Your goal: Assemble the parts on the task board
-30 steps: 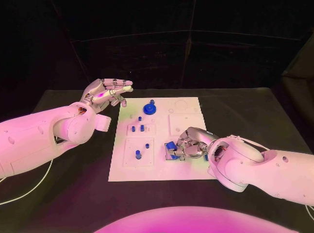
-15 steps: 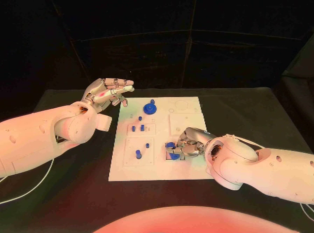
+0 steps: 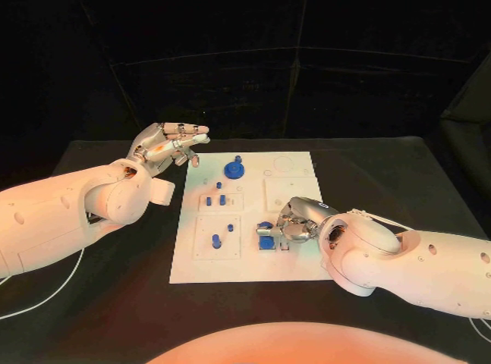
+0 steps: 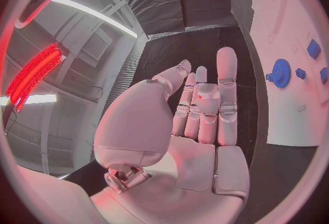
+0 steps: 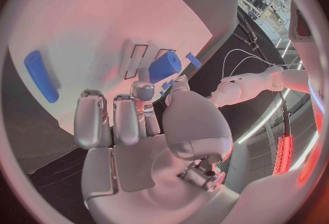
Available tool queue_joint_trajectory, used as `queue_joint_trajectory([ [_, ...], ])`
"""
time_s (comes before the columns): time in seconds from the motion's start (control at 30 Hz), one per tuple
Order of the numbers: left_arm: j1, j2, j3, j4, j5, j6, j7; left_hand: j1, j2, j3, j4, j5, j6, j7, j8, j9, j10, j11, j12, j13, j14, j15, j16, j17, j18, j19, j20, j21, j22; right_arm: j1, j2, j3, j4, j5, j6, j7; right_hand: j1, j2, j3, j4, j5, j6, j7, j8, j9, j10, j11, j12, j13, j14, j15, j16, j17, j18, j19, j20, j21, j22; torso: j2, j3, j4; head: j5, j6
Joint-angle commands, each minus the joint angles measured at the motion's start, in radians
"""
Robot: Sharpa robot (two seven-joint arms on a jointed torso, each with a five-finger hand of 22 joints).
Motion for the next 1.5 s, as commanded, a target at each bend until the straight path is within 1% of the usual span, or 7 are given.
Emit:
queue_joint_trajectory([
  [0.03,0.001,0.002,0.001,0.001,0.003,0.011,0.004,0.005,0.008,-0.007,0.0,0.004,-0.008,0.001,0.005,-0.001,-0.005,-0.001,0.005,0.001,-0.006,0.002,0.0,0.0,0.014,-0.002,0.002,-0.006,-0.001,0.001,-0.003,0.0,0.01,-0.031,-0.029,0.003,-0.015,-0.008,0.013,0.001,-0.007,-0.008,-0.002,-0.002,0.002,-0.006,-0.003,-0.006,0.0,0.041,0.0,-0.005,0.0,-0.013,-0.002,-0.003,-0.005,-0.001,0.0,0.0008,-0.0006,0.001,0.001],
  [0.13,0.001,0.002,0.001,0.0,0.003,0.011,0.004,0.005,0.008,-0.007,0.0,0.004,-0.008,0.001,0.005,-0.001,-0.005,-0.001,0.005,0.001,-0.006,0.002,0.0,0.0,0.014,-0.002,0.002,-0.006,-0.001,0.001,-0.01,0.0,0.021,-0.028,-0.042,0.028,0.0,-0.02,0.045,-0.002,0.025,-0.008,-0.003,-0.001,0.005,-0.002,-0.004,-0.007,0.005,0.042,-0.001,-0.004,0.005,-0.014,0.0,-0.003,-0.004,0.002,0.0,0.0012,-0.0008,0.002,0.002],
  [0.3,0.001,0.003,0.0,-0.001,0.003,0.011,0.003,0.005,0.008,-0.008,0.001,0.004,-0.008,0.001,0.005,-0.001,-0.005,0.0,0.005,0.001,-0.006,0.002,0.0,0.0,0.014,-0.002,0.002,-0.006,-0.001,0.001,-0.035,0.0,0.042,0.006,-0.056,0.105,0.164,-0.009,0.089,-0.069,0.166,-0.003,-0.007,0.0,0.01,0.017,-0.008,0.018,0.035,0.05,-0.005,0.015,0.044,-0.018,0.015,-0.006,0.007,0.026,0.0,0.0004,-0.0011,0.005,0.006],
  [0.5,0.001,0.004,-0.002,-0.002,0.003,0.012,0.002,0.005,0.008,-0.008,0.001,0.004,-0.008,0.001,0.005,-0.001,-0.005,0.0,0.005,0.001,-0.006,0.002,0.0,0.0,0.014,-0.002,0.002,-0.006,-0.001,0.001,-0.061,0.001,0.059,0.024,-0.019,0.146,0.258,-0.017,0.097,-0.122,0.143,-0.003,-0.006,-0.005,0.01,0.018,-0.008,0.014,0.041,0.05,-0.005,0.017,0.048,-0.019,0.016,-0.007,0.008,0.03,0.001,0.0002,-0.0003,0.007,0.003],
  [1.1,0.001,0.006,-0.005,-0.004,0.002,0.014,0.002,0.013,0.015,-0.004,-0.003,0.005,-0.01,0.001,0.005,-0.001,-0.009,0.0,0.008,0.001,-0.006,0.002,0.002,-0.001,0.014,0.0,0.001,-0.007,-0.003,0.001,-0.034,0.001,0.022,0.002,0.053,0.063,0.299,0.006,0.102,-0.142,0.134,0.004,-0.009,-0.008,0.011,0.024,-0.011,0.017,0.05,0.05,-0.006,0.018,0.052,-0.019,0.017,-0.007,0.009,0.032,0.001,-0.0011,0.0012,0.012,-0.002],
  [1.33,0.001,0.004,-0.005,-0.002,0.002,0.013,0.002,0.013,0.015,-0.004,-0.003,0.005,-0.01,0.001,0.005,-0.001,-0.009,0.0,0.008,0.001,-0.006,0.002,0.002,-0.001,0.014,0.0,0.001,-0.007,-0.003,0.001,-0.026,0.001,0.016,-0.016,0.027,0.07,0.305,0.012,0.103,-0.145,0.135,0.004,-0.009,-0.009,0.011,0.024,-0.011,0.016,0.05,0.05,-0.006,0.017,0.051,-0.019,0.017,-0.008,0.009,0.033,0.0,-0.0011,-0.0016,0.014,-0.004],
  [1.5,0.001,0.001,-0.005,-0.001,0.002,0.013,0.002,0.013,0.015,-0.004,-0.003,0.005,-0.01,0.001,0.005,-0.001,-0.009,0.0,0.008,0.001,-0.006,0.002,0.002,-0.001,0.014,0.0,0.001,-0.007,-0.003,0.001,-0.05,0.001,0.036,0.013,-0.072,0.147,0.308,0.015,0.096,-0.145,0.17,-0.008,-0.003,-0.022,0.007,0.02,-0.007,0.007,0.047,0.049,-0.004,0.015,0.048,-0.019,0.015,-0.007,0.008,0.032,0.0,-0.0002,-0.0032,0.011,-0.002],
])
